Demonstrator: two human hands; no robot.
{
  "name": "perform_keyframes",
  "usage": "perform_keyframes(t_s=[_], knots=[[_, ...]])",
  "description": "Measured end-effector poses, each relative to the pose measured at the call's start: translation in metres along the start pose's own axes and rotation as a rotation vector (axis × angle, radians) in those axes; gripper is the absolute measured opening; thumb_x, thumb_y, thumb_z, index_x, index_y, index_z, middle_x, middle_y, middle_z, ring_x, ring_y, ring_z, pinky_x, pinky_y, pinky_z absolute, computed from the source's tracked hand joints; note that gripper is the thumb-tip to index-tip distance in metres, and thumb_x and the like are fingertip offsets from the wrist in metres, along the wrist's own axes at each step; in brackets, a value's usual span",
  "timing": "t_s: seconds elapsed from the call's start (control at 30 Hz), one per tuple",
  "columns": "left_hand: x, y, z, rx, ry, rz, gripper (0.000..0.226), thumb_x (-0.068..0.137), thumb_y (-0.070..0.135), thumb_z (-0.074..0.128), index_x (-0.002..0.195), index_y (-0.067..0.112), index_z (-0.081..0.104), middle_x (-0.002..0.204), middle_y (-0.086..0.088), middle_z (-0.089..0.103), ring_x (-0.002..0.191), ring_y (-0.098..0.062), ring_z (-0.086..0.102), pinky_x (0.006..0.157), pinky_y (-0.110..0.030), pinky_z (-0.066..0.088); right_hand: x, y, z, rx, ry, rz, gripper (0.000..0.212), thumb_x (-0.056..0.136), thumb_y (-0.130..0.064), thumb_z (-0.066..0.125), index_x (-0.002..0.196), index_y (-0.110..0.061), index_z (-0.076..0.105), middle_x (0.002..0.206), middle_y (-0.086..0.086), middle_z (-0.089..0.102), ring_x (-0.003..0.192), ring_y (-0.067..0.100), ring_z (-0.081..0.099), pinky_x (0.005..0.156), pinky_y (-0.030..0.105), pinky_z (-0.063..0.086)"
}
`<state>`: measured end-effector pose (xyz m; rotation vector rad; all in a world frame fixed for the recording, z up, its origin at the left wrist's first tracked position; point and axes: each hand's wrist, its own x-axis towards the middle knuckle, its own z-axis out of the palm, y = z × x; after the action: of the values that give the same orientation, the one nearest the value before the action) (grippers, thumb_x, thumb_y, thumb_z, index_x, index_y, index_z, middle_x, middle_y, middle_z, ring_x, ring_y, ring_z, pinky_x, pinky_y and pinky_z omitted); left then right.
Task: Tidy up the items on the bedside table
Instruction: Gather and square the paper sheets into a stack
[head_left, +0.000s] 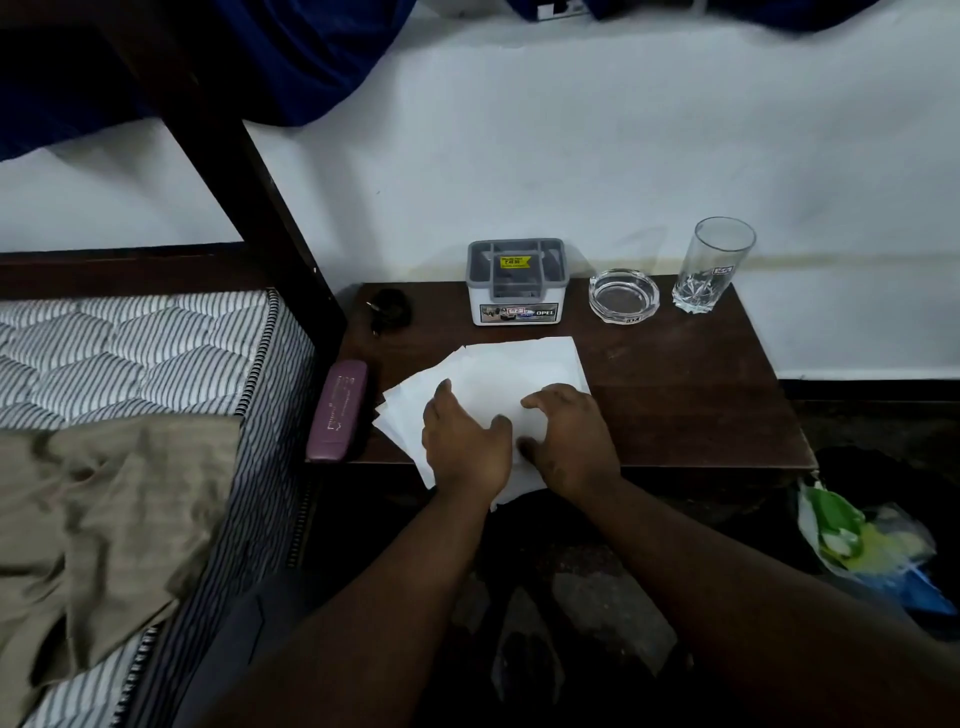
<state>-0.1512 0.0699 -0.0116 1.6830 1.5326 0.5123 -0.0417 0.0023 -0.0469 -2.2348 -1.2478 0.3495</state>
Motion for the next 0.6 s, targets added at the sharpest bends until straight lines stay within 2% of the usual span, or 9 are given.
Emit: perform_keyframes(t_s=[0.23, 0.4, 0.5, 0.6], knots=[[0.007, 0.009, 0.004, -0.069, -0.011, -0.095, 0.086, 0.084, 0.031, 0.074, 0.155, 0.025, 0.026, 0.151, -0.009, 0.047, 0.134, -0.031, 0.051, 0.113, -0.052, 0.041, 0.001, 0.002, 0.001, -0.008, -0.010, 0.004, 0.051, 0.075, -0.028, 0.080, 0.123, -0.021, 0.066, 0.131, 0.003, 0.060, 0.123, 0.027, 0.052, 0.107, 0.039, 0.042], [0.017, 0.010, 0.001, -0.040, -0.039, -0.166, 0.087, 0.083, 0.038, 0.071, 0.155, 0.027, 0.023, 0.136, -0.006, 0.061, 0.125, -0.034, 0.056, 0.111, -0.048, 0.039, 0.000, 0.002, 0.000, -0.008, -0.017, 0.009, 0.050, 0.076, -0.028, 0.079, 0.124, -0.020, 0.065, 0.132, 0.004, 0.059, 0.124, 0.028, 0.051, 0.108, 0.038, 0.041], [0.019, 0.012, 0.001, 0.002, -0.069, -0.169, 0.079, 0.083, 0.043, 0.072, 0.151, 0.027, 0.036, 0.133, -0.002, 0.062, 0.126, -0.031, 0.055, 0.111, -0.045, 0.037, 0.001, 0.004, 0.002, -0.009, -0.027, 0.013, 0.050, 0.076, -0.029, 0.078, 0.123, -0.021, 0.065, 0.131, 0.004, 0.060, 0.124, 0.027, 0.051, 0.107, 0.039, 0.041], [0.016, 0.012, 0.005, -0.068, -0.137, -0.088, 0.053, 0.081, 0.040, 0.074, 0.128, 0.021, 0.062, 0.122, 0.002, 0.068, 0.113, -0.027, 0.063, 0.104, -0.046, 0.050, 0.004, 0.007, 0.007, -0.027, -0.022, 0.003, 0.049, 0.074, -0.035, 0.072, 0.121, -0.022, 0.066, 0.127, 0.002, 0.062, 0.121, 0.027, 0.054, 0.106, 0.040, 0.041]])
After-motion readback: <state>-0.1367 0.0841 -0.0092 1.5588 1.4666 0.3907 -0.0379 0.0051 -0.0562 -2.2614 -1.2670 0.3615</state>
